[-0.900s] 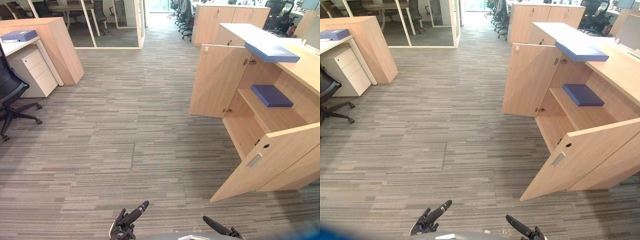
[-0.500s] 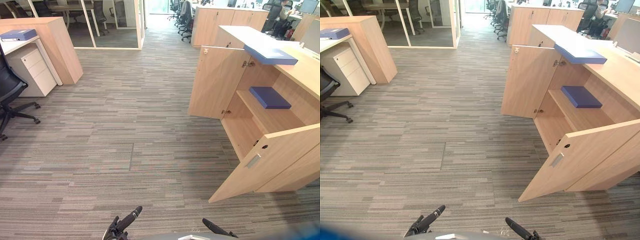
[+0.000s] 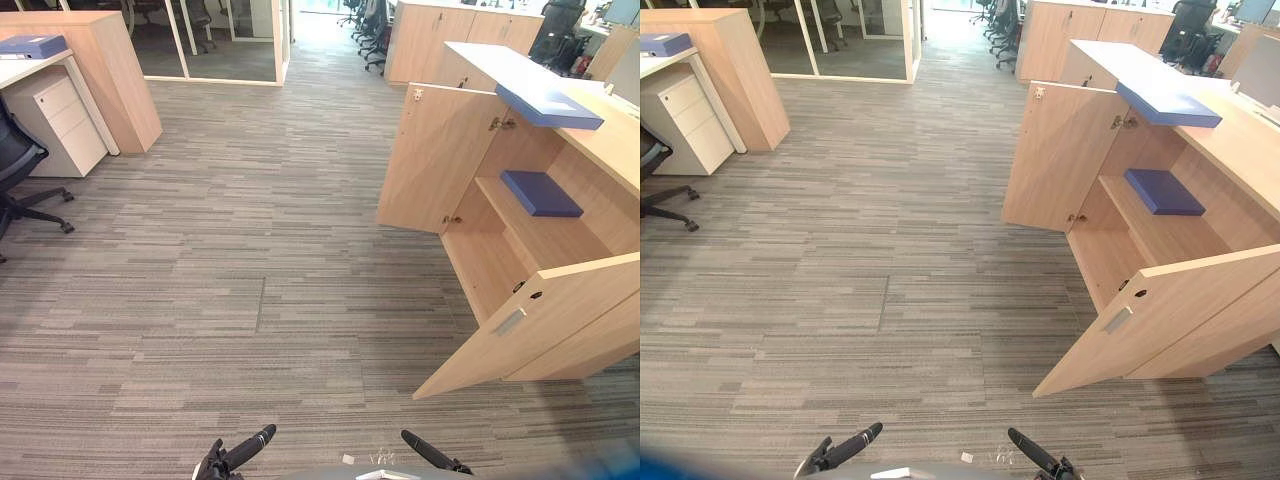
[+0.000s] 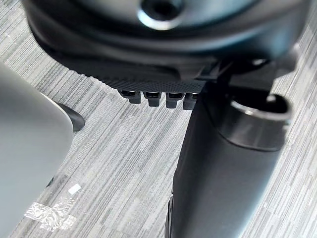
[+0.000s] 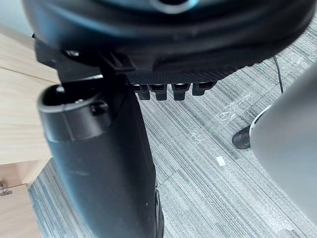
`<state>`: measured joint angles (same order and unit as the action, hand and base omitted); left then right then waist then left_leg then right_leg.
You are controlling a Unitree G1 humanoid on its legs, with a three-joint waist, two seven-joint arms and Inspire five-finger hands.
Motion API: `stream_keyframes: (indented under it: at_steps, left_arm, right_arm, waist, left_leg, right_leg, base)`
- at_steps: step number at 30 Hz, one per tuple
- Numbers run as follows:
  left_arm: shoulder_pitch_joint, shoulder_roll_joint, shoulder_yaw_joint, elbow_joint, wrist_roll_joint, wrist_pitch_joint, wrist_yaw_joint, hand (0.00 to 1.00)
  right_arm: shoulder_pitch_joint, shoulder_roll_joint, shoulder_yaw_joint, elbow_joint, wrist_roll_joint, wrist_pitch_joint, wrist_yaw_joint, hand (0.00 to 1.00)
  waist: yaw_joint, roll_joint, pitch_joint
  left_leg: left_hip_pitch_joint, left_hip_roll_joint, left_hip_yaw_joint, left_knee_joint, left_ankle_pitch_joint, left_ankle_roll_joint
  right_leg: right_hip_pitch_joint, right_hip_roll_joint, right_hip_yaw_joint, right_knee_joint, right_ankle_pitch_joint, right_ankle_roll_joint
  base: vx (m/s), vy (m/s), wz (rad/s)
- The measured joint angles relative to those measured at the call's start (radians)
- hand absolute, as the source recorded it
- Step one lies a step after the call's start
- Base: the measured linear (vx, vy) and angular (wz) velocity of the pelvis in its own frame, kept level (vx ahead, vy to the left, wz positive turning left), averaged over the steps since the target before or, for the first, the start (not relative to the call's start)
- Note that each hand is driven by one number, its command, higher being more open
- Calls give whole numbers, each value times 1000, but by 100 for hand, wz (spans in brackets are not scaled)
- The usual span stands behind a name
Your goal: Walk over to the cabinet, pick up the folder, carry it to the office cabinet, place the folder inside the office cabinet, then close the office cabinet door
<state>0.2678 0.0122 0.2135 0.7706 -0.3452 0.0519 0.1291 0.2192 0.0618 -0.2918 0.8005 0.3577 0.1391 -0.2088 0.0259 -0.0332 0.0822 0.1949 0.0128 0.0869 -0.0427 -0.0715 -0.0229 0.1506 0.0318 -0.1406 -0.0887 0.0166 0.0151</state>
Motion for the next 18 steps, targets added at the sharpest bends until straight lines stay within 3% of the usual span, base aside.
stream_keyframes:
  at_steps: [10, 12, 14, 15, 16, 17, 18]
  left_arm:
    - [-18, 8, -8, -12, 11, -1, 45, 100]
    - [-16, 2, 6, -47, 21, 0, 54, 100]
    - [-4, -49, 61, -102, 2, 0, 69, 100]
    - [-8, -58, 81, -113, -30, 1, 78, 100]
    - [0, -68, 99, -148, -68, -1, 94, 100]
    - [24, -73, 112, -184, -98, -1, 108, 100]
    - [33, -74, 114, -203, -101, -5, 114, 100]
  right_arm:
    - [-13, 1, 9, -2, 38, -14, -6, 100]
    - [-14, 5, 15, -13, 39, -15, -4, 100]
    - [14, 0, 27, -94, 39, -15, -3, 100]
    - [14, 2, 34, -102, 39, -15, -4, 100]
    - [19, 0, 52, -113, 38, -12, -8, 100]
    - [22, -2, 67, -113, 38, -10, -14, 100]
    - [21, -3, 79, -113, 37, -7, -20, 100]
  waist:
    - [-2, -13, 37]
    - [1, -20, 57]
    - [18, 11, 97]
    - [18, 7, 110]
    - [19, -5, 122]
    - [25, -10, 132]
    - [25, -15, 134]
  left_leg:
    - [-24, -3, -13, 25, -7, 2]
    - [-89, 6, -8, 157, -70, -9]
    - [-180, 68, 56, 418, -185, -35]
    - [-219, 84, 77, 526, -185, -34]
    - [-332, 129, 119, 765, -149, -16]
    - [-406, 177, 151, 919, -153, 18]
    - [-428, 197, 160, 953, -157, 19]
  right_leg:
    - [-4, -6, -17, 4, 1, -2]
    - [-7, -6, -16, 7, -7, -8]
    - [-15, 19, -23, 69, -60, -61]
    - [-15, 18, -22, 88, -69, -69]
    - [-27, 11, -12, 138, -98, -78]
    - [-29, 4, 8, 178, -123, -83]
    - [-26, -3, 20, 190, -133, -83]
  base:
    - [-21, -6, 4]
    - [-25, -4, -3]
    - [-71, 19, -23]
    - [-66, 18, -27]
    - [-19, -24, -29]
    - [15, -48, -38]
    - [68, -35, -44]
